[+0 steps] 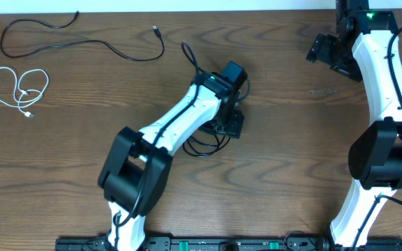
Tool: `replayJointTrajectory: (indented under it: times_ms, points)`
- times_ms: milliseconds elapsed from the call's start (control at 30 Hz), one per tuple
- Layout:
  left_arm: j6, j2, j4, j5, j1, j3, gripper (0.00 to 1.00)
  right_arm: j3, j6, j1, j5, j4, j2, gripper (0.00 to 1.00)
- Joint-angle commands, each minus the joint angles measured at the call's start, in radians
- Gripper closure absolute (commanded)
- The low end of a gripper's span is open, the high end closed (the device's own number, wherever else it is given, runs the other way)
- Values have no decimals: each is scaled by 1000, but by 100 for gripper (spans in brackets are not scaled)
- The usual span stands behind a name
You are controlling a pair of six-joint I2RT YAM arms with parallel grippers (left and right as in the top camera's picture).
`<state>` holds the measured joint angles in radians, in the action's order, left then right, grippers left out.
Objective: Untangle cables
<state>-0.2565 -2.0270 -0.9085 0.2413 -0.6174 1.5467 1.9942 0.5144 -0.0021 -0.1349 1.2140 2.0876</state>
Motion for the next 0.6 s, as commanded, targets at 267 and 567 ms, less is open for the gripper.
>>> replayJointTrajectory:
  times_ms: [267, 567]
  points:
    - [-14, -106, 108, -74, -8, 6, 41, 4, -7, 1, -13, 2, 7, 1]
    - [-14, -156, 132, -74, -8, 5, 46, 4, -7, 1, -13, 2, 7, 1]
